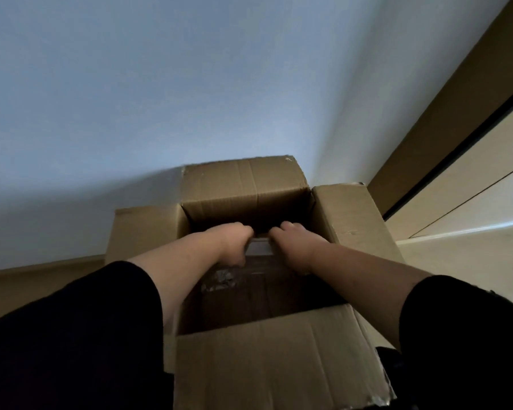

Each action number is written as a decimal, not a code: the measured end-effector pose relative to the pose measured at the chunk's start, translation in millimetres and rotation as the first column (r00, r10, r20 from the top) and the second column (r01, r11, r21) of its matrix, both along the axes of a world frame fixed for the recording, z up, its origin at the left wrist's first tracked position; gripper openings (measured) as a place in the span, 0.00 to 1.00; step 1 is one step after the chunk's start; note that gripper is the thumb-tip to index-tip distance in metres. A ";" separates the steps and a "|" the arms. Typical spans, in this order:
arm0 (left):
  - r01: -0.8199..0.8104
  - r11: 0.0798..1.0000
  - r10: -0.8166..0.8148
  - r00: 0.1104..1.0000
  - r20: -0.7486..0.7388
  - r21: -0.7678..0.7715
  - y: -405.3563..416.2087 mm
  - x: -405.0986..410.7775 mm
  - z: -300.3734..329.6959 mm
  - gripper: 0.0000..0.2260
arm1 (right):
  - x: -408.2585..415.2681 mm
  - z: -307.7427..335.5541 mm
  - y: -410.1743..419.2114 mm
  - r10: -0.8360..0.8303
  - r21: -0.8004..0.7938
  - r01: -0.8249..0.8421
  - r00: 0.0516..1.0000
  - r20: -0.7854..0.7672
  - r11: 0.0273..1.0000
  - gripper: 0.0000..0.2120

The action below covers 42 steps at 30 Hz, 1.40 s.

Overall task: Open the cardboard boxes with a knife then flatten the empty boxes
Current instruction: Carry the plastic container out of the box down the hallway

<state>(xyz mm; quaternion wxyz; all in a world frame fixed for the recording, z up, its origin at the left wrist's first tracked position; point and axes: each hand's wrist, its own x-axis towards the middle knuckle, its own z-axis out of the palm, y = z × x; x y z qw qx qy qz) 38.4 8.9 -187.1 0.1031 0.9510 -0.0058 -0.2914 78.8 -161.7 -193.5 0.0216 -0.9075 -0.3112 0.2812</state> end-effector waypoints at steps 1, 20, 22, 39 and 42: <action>-0.009 1.000 0.010 0.999 0.035 -0.024 4.0 -1.8 10.4 0.16 | -2.9 8.2 -2.2 -0.014 0.037 0.013 1.000 0.025 0.999 0.28; -0.791 0.050 0.725 0.449 -0.522 -0.610 7.0 -104.9 274.0 0.21 | -97.0 285.7 -29.8 -0.180 0.356 0.106 0.967 0.182 0.928 0.17; -0.812 -0.163 0.662 0.331 -0.673 -0.560 -0.4 -113.9 302.6 0.17 | -108.2 308.8 -30.5 -0.169 0.395 0.058 0.953 0.253 0.917 0.16; -0.600 -0.112 0.701 0.518 -0.491 -0.792 -29.5 -172.6 364.3 0.26 | -148.8 373.5 -63.9 -0.464 0.478 0.568 0.823 -0.328 0.670 0.51; -0.587 -0.145 0.730 0.480 -0.487 -0.796 -40.1 -192.1 362.5 0.33 | -149.8 374.4 -69.2 -0.392 0.481 0.519 0.853 -0.344 0.707 0.50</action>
